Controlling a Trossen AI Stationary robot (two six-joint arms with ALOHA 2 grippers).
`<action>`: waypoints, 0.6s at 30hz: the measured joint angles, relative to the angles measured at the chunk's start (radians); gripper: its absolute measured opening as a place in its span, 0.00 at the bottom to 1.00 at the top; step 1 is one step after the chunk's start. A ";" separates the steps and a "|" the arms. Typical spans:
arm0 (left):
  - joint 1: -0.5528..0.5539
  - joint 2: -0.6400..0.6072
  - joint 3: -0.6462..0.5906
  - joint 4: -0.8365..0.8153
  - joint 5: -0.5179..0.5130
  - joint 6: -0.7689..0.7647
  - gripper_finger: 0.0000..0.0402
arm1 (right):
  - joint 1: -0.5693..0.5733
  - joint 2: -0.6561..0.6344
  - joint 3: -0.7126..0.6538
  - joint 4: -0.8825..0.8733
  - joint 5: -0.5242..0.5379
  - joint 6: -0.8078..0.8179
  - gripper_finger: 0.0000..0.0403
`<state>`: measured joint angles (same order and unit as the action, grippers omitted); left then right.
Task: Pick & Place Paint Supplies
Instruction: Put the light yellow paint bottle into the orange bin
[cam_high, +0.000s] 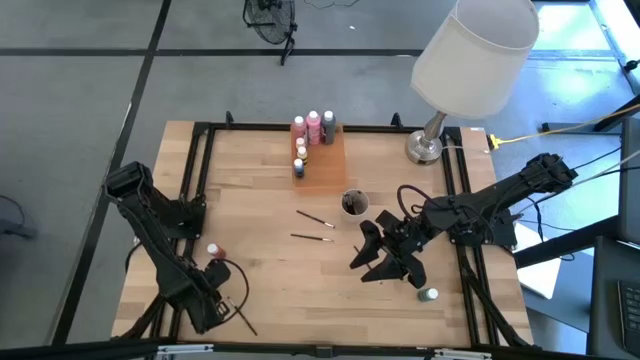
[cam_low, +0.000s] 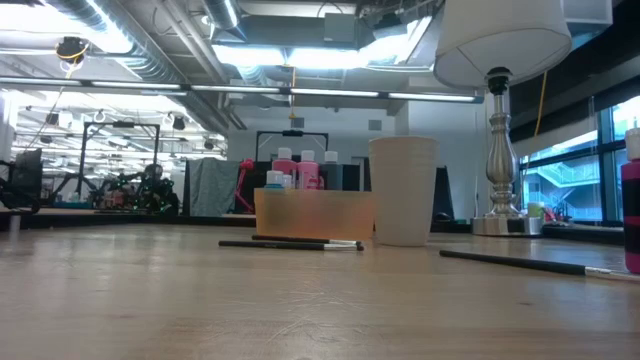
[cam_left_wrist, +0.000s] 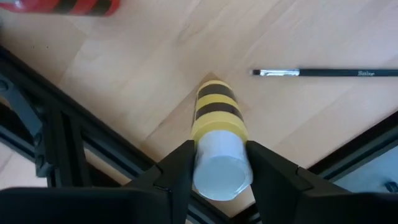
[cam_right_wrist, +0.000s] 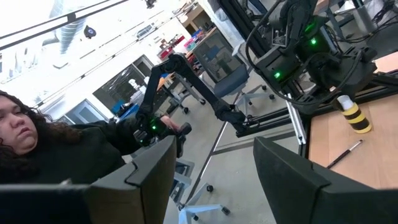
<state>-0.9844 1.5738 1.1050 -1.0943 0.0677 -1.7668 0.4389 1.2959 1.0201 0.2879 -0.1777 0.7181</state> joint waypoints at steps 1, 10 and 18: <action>0.000 -0.002 -0.003 0.002 0.000 0.000 0.33 | 0.000 0.000 0.000 0.000 0.002 0.000 0.55; -0.001 -0.001 -0.005 0.001 -0.011 0.000 0.31 | 0.000 0.000 0.000 0.000 0.002 0.000 0.55; -0.001 0.000 -0.006 0.000 -0.012 -0.026 0.29 | 0.000 0.000 0.000 0.000 0.002 0.000 0.55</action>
<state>-0.9855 1.5735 1.0988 -1.0939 0.0561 -1.7928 0.4389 1.2960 1.0200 0.2882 -0.1753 0.7180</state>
